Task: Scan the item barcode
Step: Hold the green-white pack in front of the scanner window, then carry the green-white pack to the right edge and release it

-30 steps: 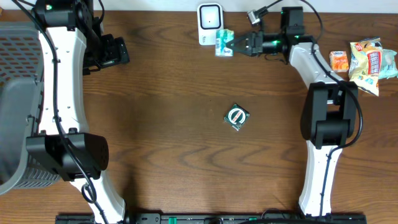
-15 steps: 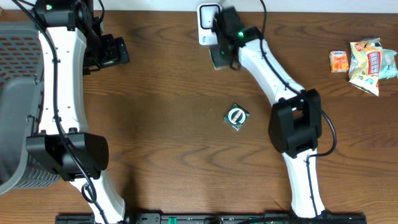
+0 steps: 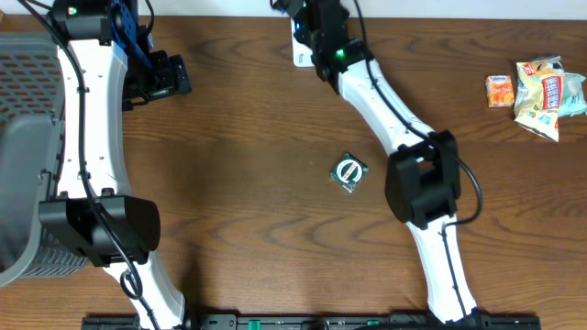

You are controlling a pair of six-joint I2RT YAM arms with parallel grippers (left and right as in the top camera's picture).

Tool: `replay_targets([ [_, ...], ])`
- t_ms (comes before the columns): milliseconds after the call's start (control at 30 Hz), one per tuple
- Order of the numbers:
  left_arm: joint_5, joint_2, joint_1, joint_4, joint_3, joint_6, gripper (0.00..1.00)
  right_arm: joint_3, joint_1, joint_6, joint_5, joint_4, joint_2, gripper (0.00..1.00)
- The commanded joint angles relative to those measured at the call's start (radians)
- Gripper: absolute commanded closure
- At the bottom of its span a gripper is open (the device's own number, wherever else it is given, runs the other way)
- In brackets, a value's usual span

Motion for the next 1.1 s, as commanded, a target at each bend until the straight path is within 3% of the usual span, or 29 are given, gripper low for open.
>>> replay_targets([
  [0, -0.009, 0.006, 0.004, -0.003, 0.004, 0.006, 0.02, 0.005, -0.007, -0.127, -0.034, 0.027, 0.078, 0.99],
  [300, -0.009, 0.006, 0.004, -0.003, 0.004, 0.006, 0.02, 0.006, -0.037, -0.126, 0.071, 0.027, 0.024, 0.99],
  [600, -0.009, 0.006, 0.004, -0.003, 0.004, 0.006, 0.02, 0.006, -0.185, -0.049, 0.163, -0.167, -0.113, 0.99],
  [700, -0.009, 0.006, 0.004, -0.003, 0.004, 0.006, 0.02, 0.006, -0.296, 0.066, 0.293, -0.299, -0.116, 0.99],
  [900, -0.009, 0.006, 0.004, -0.003, 0.004, 0.006, 0.02, 0.006, -0.486, 0.402, 0.285, -0.544, -0.112, 0.98],
  [933, -0.009, 0.006, 0.004, -0.003, 0.004, 0.006, 0.02, 0.006, -0.514, 0.446, 0.257, -0.576, -0.112, 0.86],
  [967, -0.009, 0.006, 0.004, -0.003, 0.003, 0.006, 0.02, 0.006, -0.548, 0.470, 0.192, -0.615, -0.113, 0.58],
  [1000, -0.009, 0.006, 0.004, -0.003, 0.004, 0.006, 0.02, 0.006, -0.579, 0.470, 0.109, -0.648, -0.112, 0.20],
  [1033, -0.010, 0.006, 0.004, -0.003, 0.004, 0.006, 0.02, 0.006, -0.591, 0.470, 0.078, -0.660, -0.112, 0.06],
  [1067, -0.009, 0.006, 0.004, -0.003, 0.004, 0.006, 0.02, 0.006, -0.620, 0.470, 0.003, -0.691, -0.112, 0.01],
])
